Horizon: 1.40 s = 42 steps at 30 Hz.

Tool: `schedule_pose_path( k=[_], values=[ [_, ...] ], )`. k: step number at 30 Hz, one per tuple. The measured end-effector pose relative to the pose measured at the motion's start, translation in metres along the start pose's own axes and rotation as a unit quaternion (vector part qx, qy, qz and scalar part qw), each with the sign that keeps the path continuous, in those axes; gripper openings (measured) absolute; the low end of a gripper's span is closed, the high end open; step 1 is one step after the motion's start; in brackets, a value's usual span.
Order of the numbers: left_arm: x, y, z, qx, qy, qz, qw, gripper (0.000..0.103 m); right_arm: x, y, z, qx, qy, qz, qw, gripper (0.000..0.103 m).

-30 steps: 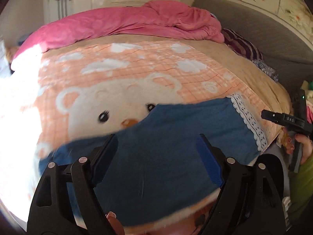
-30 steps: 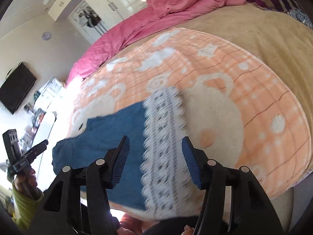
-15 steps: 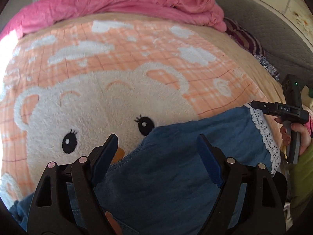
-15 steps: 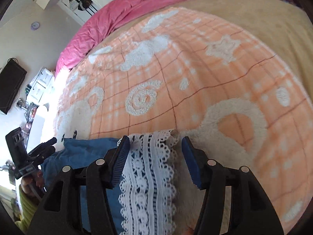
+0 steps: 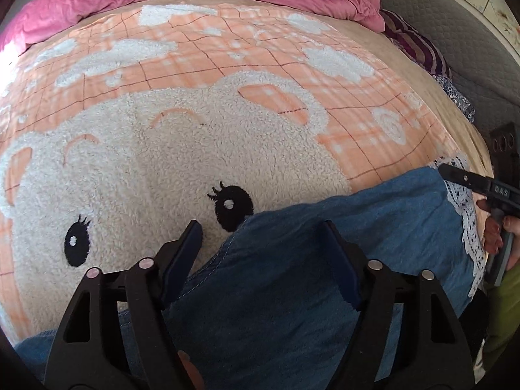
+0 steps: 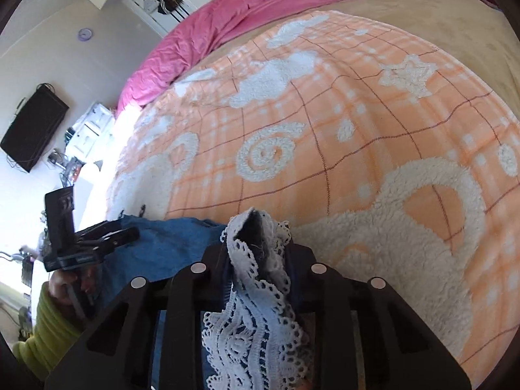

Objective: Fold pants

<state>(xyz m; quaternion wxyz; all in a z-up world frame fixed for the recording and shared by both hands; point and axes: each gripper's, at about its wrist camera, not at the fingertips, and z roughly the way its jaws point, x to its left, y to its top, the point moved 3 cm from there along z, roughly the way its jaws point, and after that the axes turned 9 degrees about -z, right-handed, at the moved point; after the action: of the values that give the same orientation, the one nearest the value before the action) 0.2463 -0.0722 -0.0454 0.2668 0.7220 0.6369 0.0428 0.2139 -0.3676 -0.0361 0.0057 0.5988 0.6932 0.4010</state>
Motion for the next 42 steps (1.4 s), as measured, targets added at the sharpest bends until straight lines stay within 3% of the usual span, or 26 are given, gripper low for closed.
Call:
schedule_pose_path(
  k=[1, 2, 3, 5, 8, 12, 17, 27, 30, 36, 40, 42],
  values=[
    [0.001, 0.001, 0.000, 0.002, 0.005, -0.002, 1.0000, 0.045, 0.002, -0.001, -0.004, -0.007, 0.003, -0.002, 1.000, 0.023],
    [0.002, 0.002, -0.001, 0.003, 0.008, -0.009, 0.9999, 0.024, 0.005, 0.000, -0.008, -0.014, 0.003, -0.006, 1.000, 0.023],
    [0.002, 0.002, -0.002, 0.002, 0.005, -0.018, 0.9998, 0.011, 0.008, 0.001, -0.011, -0.019, 0.002, -0.012, 1.000, 0.023],
    [-0.003, 0.003, -0.008, -0.002, -0.012, -0.021, 0.9997, 0.003, 0.016, 0.005, -0.018, -0.030, -0.001, -0.029, 0.999, 0.023],
    [-0.011, 0.006, -0.022, -0.028, -0.005, -0.003, 0.9996, 0.002, 0.025, 0.014, -0.026, -0.036, -0.018, -0.049, 0.998, 0.022],
    [-0.007, 0.015, -0.039, -0.065, -0.014, -0.028, 0.9974, 0.002, 0.032, 0.035, -0.033, -0.051, -0.032, -0.064, 0.996, 0.021],
    [-0.007, 0.025, -0.044, -0.101, 0.001, -0.035, 0.9943, 0.002, 0.038, 0.059, -0.020, -0.033, -0.074, -0.103, 0.991, 0.021],
    [0.004, 0.021, 0.004, -0.073, 0.066, -0.023, 0.9949, 0.005, 0.011, 0.055, 0.054, 0.057, -0.175, -0.120, 0.975, 0.021],
    [0.005, 0.018, 0.009, -0.072, 0.077, -0.016, 0.9943, 0.007, 0.012, 0.051, 0.063, 0.062, -0.200, -0.144, 0.967, 0.024],
    [0.007, 0.016, 0.004, -0.076, 0.078, -0.007, 0.9940, 0.016, 0.005, 0.054, 0.061, 0.060, -0.214, -0.115, 0.968, 0.035],
    [0.011, 0.016, -0.006, -0.064, 0.070, -0.017, 0.9953, 0.026, 0.007, 0.058, 0.044, 0.033, -0.236, -0.105, 0.965, 0.050],
    [0.010, 0.015, -0.015, -0.077, 0.066, -0.012, 0.9948, 0.026, 0.007, 0.059, 0.033, 0.022, -0.238, -0.094, 0.966, 0.051]
  ],
)
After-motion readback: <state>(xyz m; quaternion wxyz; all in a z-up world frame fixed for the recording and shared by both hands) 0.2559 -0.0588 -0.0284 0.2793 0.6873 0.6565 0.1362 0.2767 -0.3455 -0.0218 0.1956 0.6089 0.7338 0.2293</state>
